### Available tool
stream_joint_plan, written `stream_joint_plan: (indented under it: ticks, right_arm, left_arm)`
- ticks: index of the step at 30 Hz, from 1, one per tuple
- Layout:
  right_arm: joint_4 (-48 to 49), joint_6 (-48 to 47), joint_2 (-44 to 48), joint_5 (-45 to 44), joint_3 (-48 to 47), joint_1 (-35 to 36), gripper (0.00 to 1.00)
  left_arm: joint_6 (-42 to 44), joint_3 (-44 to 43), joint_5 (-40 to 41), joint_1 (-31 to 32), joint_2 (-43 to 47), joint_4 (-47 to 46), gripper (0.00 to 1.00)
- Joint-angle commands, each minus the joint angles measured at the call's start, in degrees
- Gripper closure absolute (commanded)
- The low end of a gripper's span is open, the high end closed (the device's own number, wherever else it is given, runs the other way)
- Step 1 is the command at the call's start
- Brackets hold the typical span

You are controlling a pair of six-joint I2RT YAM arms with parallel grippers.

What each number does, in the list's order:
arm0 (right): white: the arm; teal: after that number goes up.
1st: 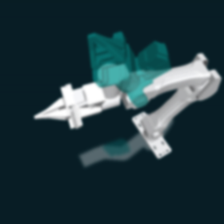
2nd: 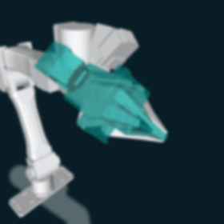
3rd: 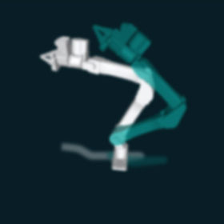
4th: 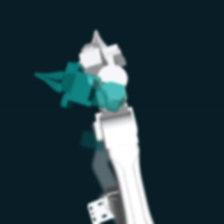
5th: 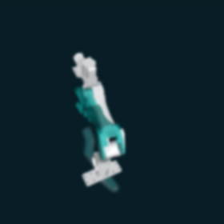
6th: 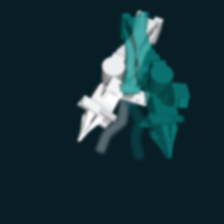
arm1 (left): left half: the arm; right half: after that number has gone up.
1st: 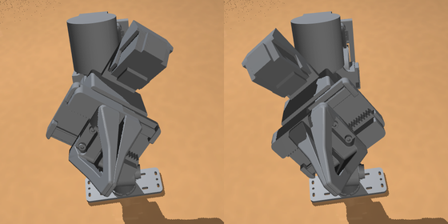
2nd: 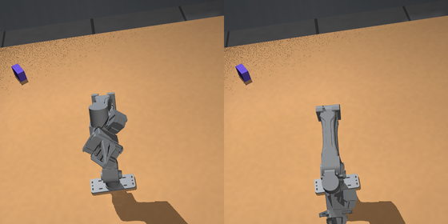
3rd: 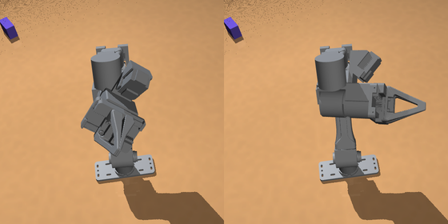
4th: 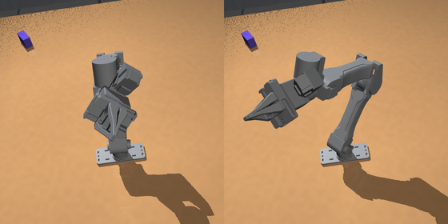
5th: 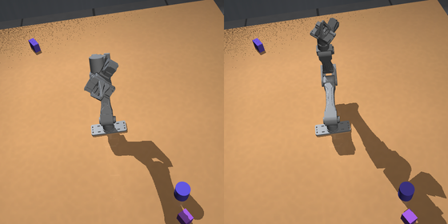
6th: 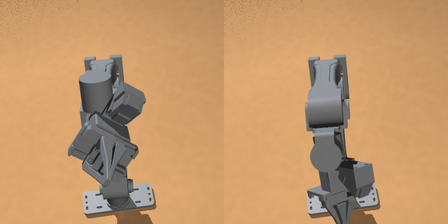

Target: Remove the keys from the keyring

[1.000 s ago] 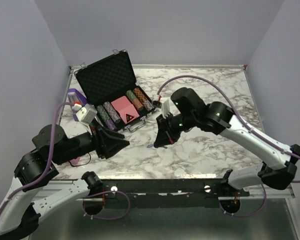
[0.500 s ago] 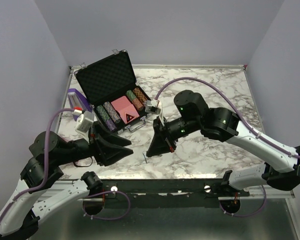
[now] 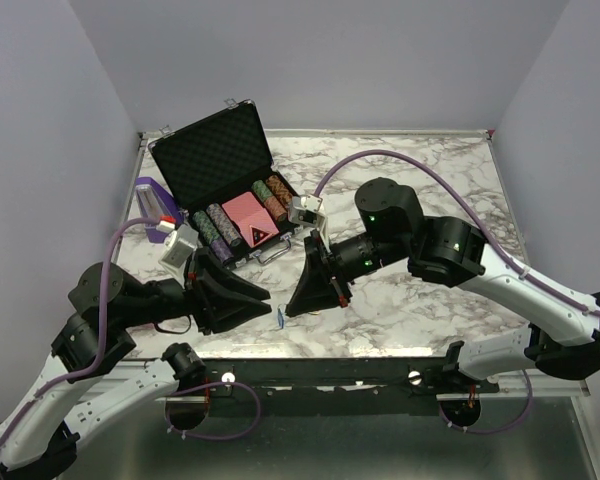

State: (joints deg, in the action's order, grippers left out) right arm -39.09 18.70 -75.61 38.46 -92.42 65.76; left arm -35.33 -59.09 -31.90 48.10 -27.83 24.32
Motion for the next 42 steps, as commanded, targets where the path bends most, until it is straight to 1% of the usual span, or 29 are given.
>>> stream_joint_plan:
  ticks: [1, 9, 19, 36, 40, 42]
  right_arm:
    - [2.44, 0.81, 1.08, 0.30, -1.62, 0.86, 0.99]
    - [2.62, 0.81, 1.26, -0.84, -1.71, 1.22, 0.99]
    - [3.32, 0.55, 1.79, -1.37, -0.83, 1.39, 0.99]
    - [3.67, 0.64, 2.05, -2.51, -0.83, 1.39, 0.99]
    - [3.93, 0.64, 2.05, -2.86, -0.74, 1.39, 0.99]
    - [4.02, 0.64, 2.22, -2.95, -0.83, 1.30, 0.99]
  left_arm:
    - [-1.84, 1.69, -2.81, -0.02, 0.94, -3.13, 0.60]
    - [-2.64, 2.93, -4.13, -0.02, -0.11, -4.89, 0.66]
    - [-3.69, 3.89, -4.93, -0.02, -1.17, -6.56, 0.69]
    - [-5.45, 5.30, -7.30, -0.02, -1.96, -9.55, 0.71]
    - [-5.63, 5.65, -7.56, -0.02, -2.05, -9.81, 0.76]
    - [-5.63, 5.74, -7.56, -0.02, -1.96, -9.81, 0.82]
